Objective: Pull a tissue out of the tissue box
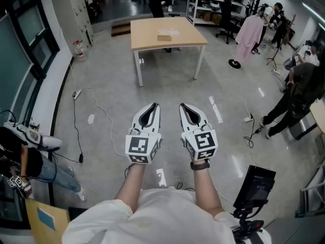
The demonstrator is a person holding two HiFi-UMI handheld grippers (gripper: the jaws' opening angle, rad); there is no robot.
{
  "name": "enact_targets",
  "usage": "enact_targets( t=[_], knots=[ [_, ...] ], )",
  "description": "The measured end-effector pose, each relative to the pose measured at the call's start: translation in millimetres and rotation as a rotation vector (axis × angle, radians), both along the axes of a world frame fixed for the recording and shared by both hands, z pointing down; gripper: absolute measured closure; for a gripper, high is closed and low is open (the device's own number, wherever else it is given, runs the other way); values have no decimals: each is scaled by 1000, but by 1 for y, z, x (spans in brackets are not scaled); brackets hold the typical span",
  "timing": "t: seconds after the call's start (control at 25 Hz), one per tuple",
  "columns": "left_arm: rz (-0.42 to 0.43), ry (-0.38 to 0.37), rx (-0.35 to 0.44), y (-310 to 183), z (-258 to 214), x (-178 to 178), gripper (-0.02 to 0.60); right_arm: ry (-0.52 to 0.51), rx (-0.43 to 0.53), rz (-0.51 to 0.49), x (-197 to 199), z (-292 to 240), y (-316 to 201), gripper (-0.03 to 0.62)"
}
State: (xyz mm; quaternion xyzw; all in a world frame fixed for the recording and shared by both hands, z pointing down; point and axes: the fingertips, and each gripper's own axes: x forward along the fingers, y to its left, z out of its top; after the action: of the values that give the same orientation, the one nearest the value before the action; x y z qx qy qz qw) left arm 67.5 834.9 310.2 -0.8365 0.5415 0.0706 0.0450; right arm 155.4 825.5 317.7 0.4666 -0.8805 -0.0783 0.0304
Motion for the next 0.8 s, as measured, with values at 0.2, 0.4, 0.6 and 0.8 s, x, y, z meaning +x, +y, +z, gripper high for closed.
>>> enact_targets(
  t=[0.2,0.4,0.6,0.8],
  knots=[
    [1,7,-29,11,25,12,557,-43,-58,13,16,28,5,589],
    [-41,-18,-66,10,44,29,557,-65,-116,1,36,44,-8,589],
    [-89,-26,-129,-31,64,24,568,-80,-122,-37,30,55,-39,589],
    [-87,46,-65,-83,56,17,580,-25,-117,-49,12,59,-82,589]
  ],
)
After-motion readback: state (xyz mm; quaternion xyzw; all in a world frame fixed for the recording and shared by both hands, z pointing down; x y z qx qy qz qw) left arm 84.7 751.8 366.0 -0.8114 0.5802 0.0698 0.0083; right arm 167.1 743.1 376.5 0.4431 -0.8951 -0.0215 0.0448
